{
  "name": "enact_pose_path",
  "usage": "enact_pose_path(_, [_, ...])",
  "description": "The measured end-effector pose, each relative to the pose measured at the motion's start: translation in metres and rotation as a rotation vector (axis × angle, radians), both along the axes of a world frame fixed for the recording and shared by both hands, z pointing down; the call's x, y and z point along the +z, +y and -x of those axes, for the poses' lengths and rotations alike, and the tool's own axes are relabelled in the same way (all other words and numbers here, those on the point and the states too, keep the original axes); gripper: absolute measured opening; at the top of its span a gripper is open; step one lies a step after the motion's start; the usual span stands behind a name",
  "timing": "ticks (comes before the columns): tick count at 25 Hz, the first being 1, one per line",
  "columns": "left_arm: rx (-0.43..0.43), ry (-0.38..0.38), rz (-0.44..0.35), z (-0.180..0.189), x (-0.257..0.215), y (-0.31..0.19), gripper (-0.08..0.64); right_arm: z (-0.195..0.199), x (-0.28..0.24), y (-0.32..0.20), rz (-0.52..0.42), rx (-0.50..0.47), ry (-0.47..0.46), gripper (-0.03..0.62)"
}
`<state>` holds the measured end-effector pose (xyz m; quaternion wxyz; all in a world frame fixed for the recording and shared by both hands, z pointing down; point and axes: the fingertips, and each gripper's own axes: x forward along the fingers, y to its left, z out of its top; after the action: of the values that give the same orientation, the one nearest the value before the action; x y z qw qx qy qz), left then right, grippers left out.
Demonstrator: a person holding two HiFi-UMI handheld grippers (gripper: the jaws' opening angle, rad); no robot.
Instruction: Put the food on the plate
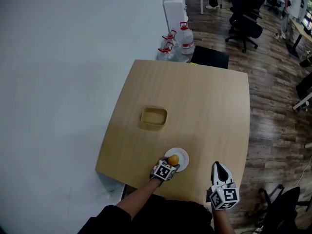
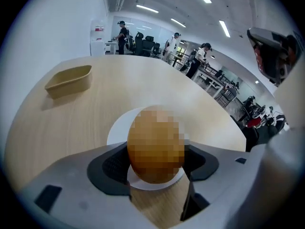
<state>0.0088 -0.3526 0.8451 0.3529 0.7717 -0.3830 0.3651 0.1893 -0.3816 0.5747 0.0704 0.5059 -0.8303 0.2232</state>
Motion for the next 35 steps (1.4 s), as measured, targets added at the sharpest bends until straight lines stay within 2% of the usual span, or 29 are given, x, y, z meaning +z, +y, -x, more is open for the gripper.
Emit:
enact_pose_path(3, [-0.001, -0.01, 0.018, -0.001, 0.0, -0.005, 0.299, -0.003, -0.005, -0.012, -0.001, 0.029, -0.04, 0.06])
enact_pose_path(11, [-0.012, -0.004, 0.076, -0.003, 0.003, -0.007, 0.299, 0.007, -0.01, -0.019, -0.025, -0.007, -0.018, 0.06])
enact_pose_path(20, [-0.026, -0.013, 0.042, 0.004, -0.001, -0.012, 0.319, 0.001, 0.0, -0.006, -0.012, -0.01, 0.017, 0.06])
enact_pose_path(25, [-0.051, -0.016, 0.017, 0.012, -0.006, -0.012, 0.321, -0.001, -0.006, -0.002, -0.03, -0.001, 0.024, 0.06])
enact_pose_path(29, [-0.037, -0.013, -0.018, 0.015, -0.019, -0.01, 0.321, 0.005, -0.01, 0.002, -0.045, -0.019, 0.037, 0.06])
enact_pose_path(35, [-0.092, 0.035, -0.082, 0.028, -0.04, -0.003, 0.321, 0.023, -0.016, 0.017, -0.077, -0.065, 0.068, 0.06])
